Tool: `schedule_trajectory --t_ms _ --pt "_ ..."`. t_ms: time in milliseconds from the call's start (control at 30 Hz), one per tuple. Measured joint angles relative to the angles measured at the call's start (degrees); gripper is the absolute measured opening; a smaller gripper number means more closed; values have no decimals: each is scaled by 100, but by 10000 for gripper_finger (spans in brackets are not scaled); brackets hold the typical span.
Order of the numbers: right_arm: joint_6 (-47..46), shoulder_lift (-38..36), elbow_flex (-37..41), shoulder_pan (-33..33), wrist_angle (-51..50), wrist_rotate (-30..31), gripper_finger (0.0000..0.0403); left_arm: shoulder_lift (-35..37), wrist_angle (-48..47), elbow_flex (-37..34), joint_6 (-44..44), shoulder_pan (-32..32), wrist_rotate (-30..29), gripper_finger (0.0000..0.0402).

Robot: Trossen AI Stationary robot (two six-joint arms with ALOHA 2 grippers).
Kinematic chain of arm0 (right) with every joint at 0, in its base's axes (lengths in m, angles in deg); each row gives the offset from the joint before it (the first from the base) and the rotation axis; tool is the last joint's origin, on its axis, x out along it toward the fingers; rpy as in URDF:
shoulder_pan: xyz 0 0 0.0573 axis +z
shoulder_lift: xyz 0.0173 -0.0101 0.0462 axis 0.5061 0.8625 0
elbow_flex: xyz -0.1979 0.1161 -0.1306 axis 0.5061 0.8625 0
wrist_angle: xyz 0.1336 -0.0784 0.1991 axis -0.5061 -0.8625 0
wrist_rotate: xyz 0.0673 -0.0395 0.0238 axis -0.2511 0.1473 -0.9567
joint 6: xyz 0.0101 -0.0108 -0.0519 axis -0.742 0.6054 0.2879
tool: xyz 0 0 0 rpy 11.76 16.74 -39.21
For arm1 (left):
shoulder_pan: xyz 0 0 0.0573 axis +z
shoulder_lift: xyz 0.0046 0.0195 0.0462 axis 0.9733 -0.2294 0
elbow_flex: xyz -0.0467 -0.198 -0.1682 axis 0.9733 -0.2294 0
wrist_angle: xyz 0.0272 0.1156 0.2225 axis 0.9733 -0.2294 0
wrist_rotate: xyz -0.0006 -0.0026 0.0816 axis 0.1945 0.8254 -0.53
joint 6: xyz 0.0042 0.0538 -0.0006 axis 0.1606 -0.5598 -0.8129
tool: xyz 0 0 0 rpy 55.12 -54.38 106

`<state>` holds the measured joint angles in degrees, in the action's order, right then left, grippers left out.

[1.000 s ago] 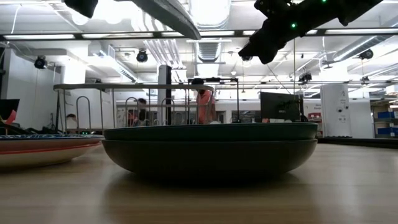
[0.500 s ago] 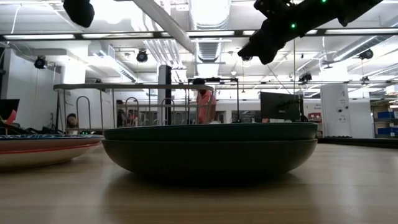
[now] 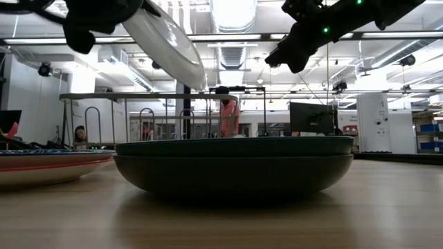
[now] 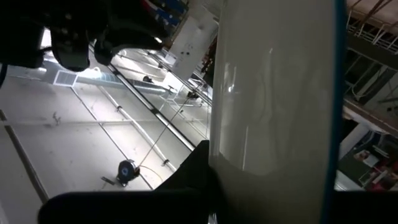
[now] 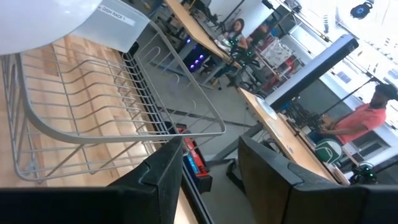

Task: Sort dishes
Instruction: Put the light blue patterned plate into the dish rack

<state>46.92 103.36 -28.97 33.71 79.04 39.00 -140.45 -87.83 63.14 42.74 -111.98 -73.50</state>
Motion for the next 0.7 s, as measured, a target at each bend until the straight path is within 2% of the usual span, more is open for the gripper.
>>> schedule_trajectory --t_ms 367,567,700 --pt "-2 0 18 -115 2 -17 140 -209 57 202 572 -89 0 24" --pt "-45 0 40 -236 2 -305 146 -209 61 413 653 -106 -1 24" --pt "-68 0 54 -308 -1 -402 149 -155 34 633 1713 -64 22 24"
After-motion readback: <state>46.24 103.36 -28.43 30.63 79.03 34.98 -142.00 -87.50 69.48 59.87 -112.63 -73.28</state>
